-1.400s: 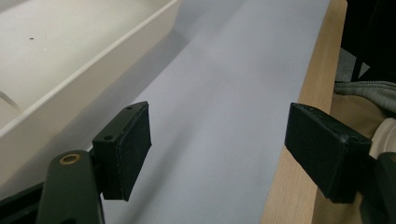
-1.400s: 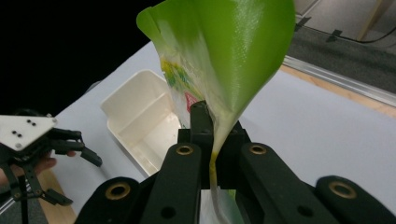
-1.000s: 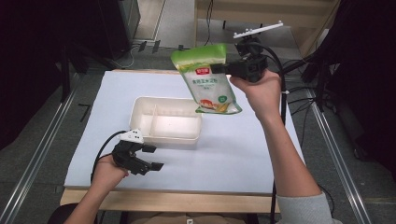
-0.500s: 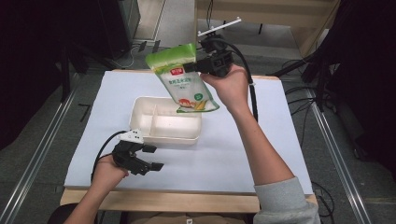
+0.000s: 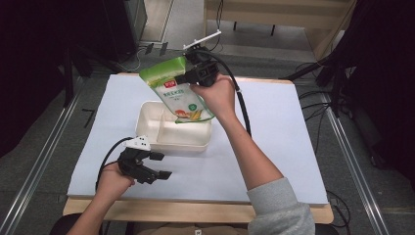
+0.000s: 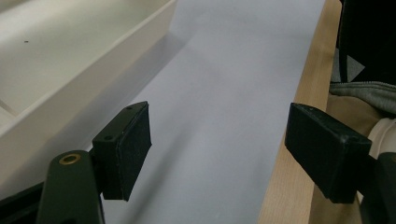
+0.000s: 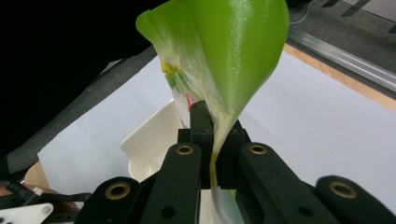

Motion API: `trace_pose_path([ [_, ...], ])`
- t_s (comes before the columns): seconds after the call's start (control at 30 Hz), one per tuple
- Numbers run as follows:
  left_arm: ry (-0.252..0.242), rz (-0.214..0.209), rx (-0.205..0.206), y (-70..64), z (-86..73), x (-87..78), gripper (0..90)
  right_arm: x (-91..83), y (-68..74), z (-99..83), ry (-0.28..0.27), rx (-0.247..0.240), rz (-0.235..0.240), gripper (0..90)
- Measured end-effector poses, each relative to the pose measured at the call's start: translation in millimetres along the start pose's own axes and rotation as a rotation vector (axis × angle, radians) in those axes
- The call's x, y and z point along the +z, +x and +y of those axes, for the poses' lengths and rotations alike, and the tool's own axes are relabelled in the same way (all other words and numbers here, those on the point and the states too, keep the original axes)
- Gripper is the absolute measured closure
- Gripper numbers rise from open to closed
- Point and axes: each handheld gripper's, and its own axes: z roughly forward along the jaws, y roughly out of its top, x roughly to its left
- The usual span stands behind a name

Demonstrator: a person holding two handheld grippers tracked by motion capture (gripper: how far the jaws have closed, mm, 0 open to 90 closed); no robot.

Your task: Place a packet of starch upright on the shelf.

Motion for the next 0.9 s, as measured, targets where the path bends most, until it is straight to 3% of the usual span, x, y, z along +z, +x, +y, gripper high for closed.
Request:
trace_pose_path([
  [0.2, -0.001, 0.004, 0.002, -0.3, 0.1, -0.1, 23.3, 28.7, -0.8, -10.8, 0.020, 0.007, 0.017, 89.6],
  [0.37, -0.005, -0.001, 0.002, -0.3, -0.2, -0.2, 23.3, 55.6, -11.9, -29.6, 0.066, 0.022, 0.008, 87.9],
  [0.4, -0.005, -0.001, 0.002, -0.3, -0.2, -0.1, 23.3, 57.4, -15.1, -33.4, 0.053, 0.029, 0.008, 87.6],
  [0.47, 0.003, -0.003, 0.003, -0.1, 0.0, 0.0, 23.3, 56.1, -23.5, -37.3, 0.029, 0.045, 0.028, 87.1],
  [0.63, 0.009, -0.003, 0.005, -1.2, 0.5, 1.0, 23.3, 52.6, -33.9, -45.9, 0.067, 0.002, -0.042, 83.6],
  [0.77, 0.010, 0.001, 0.003, -1.2, 0.4, 1.3, 23.3, 46.6, -47.4, -54.8, 0.047, 0.046, -0.010, 82.1],
  [0.9, 0.011, -0.001, 0.003, -0.6, 0.2, 2.3, 23.3, 42.0, -56.7, -61.9, 0.031, 0.046, -0.023, 77.3],
])
